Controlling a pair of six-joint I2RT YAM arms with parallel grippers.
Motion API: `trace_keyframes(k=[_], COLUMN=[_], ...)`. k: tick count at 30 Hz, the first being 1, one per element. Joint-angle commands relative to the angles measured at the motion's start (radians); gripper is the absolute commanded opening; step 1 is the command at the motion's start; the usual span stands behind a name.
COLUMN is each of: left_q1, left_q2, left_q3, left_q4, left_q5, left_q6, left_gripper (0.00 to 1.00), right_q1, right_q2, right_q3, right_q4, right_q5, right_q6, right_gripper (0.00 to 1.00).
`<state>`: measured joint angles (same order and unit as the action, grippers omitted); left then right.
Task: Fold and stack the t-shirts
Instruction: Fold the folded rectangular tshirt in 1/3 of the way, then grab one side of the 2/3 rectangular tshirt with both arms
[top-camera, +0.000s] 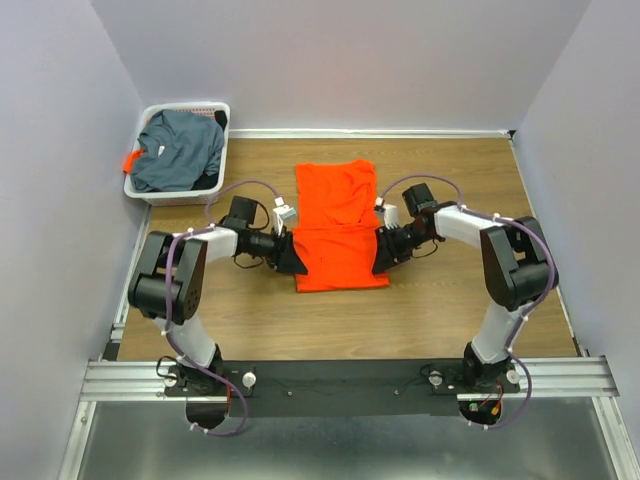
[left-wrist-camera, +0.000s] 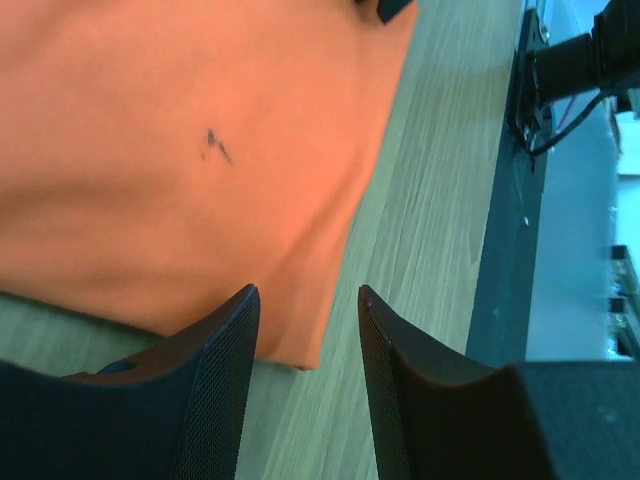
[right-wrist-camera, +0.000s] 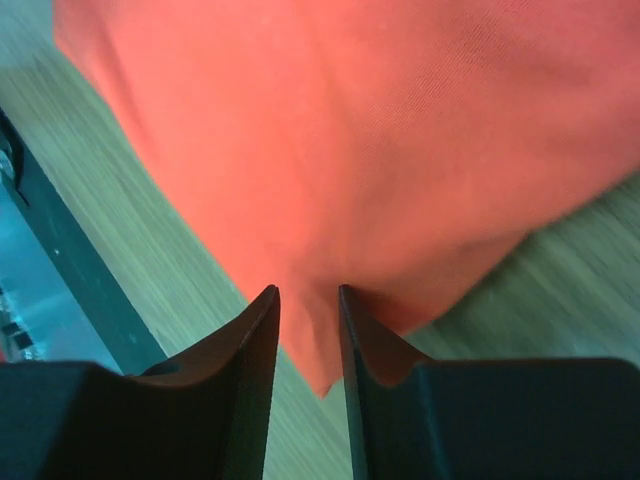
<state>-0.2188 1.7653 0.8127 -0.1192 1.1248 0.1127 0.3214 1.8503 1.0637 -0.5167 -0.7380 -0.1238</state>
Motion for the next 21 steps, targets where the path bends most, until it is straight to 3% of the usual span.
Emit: trace_keyframes(k=[1,6,7,11,13,17,21], left_q1=[0.002,-0.042,-0.074,-0.181,-0.238,-0.355,-0.396], left_q2=[-0.167,-0.279,-0.299,-0.4,-0.48,-0.55,-0.502], left_q3=[0.074,0.178,0.183,0.05,-0.035,-0.196,-0.21], left_q4=[-0.072,-0.261,-0.319,-0.338,-0.271,-0.175,-0.131], left_q5=[-0.091,-0.262,-0.293,-0.472,-0.532,-0.628,-0.661], left_q6=[0.12,0.482,0.624,0.89,0.98,1.01,0.961], left_gripper=[0.53,0.55,0.55,0.56,0.56,0.58,0.59], right_q1=[-0.013,-0.004,0.008,0.057,0.102,0.168,0.226], right_q2=[-0.121,-0.259,-0.272,-0.319,-0.359,-0.395,-0.407], right_q3=[0.015,0.026,0.013,-0.077,-0.151,-0.228,-0.266], right_q4=[-0.072,-0.101,-0.101,-0.073,0.004,0.107,0.152], right_q5=[0.019,0.116,0.152,0.32,0.365,0.443,0.453], right_q6=[-0.074,-0.279,-0.328,-0.6,-0.657,-0.741,-0.751], right_gripper=[0.4,0.45,0.45,0.45,0.45,0.45,0.45])
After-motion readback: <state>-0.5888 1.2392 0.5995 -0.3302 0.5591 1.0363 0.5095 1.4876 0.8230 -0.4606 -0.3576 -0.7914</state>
